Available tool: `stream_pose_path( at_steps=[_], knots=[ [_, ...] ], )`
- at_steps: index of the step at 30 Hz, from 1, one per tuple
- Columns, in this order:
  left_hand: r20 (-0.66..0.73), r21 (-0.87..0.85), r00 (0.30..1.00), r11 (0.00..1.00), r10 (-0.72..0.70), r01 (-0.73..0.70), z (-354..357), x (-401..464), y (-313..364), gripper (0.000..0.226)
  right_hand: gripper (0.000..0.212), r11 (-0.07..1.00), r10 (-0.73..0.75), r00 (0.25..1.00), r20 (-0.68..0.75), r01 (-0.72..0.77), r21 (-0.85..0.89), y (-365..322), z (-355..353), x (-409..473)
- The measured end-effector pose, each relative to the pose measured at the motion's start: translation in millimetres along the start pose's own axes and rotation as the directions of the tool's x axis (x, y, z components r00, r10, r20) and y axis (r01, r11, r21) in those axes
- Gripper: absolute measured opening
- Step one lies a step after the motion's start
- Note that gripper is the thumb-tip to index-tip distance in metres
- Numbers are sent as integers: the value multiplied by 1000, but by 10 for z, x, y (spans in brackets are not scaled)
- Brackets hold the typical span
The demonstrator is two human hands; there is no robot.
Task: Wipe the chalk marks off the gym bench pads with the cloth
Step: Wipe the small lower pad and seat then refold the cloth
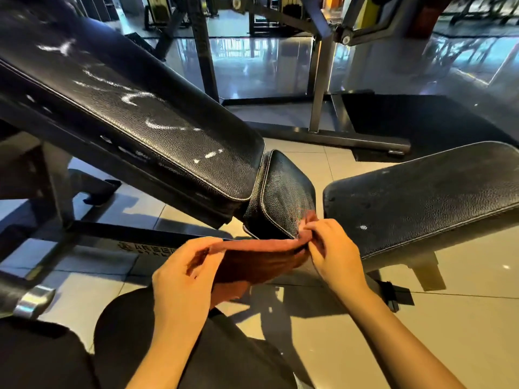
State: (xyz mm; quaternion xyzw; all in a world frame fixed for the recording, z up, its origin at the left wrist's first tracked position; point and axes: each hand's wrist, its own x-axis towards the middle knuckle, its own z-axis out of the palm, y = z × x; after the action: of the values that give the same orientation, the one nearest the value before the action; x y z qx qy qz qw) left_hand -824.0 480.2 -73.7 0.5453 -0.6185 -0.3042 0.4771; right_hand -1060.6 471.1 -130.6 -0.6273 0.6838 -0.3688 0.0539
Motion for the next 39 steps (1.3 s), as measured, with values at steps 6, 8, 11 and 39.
stream_pose_path(
  at_steps=[6,8,11,39],
  knots=[
    [-145,103,957,966,250,-237,44,36,235,25,12,996,77,996,-45,-75,37,32,-291,-424],
    [-124,165,888,892,442,-421,210,136,353,15,5,989,142,990,0,-142,46,40,-335,-568],
    [42,212,768,746,639,-632,652,423,446,19,8,966,256,956,144,-258,-4,13,-387,-669],
    [-9,133,996,987,92,-90,681,142,-139,26,58,958,227,934,276,-266,110,-28,443,1048]
  ],
)
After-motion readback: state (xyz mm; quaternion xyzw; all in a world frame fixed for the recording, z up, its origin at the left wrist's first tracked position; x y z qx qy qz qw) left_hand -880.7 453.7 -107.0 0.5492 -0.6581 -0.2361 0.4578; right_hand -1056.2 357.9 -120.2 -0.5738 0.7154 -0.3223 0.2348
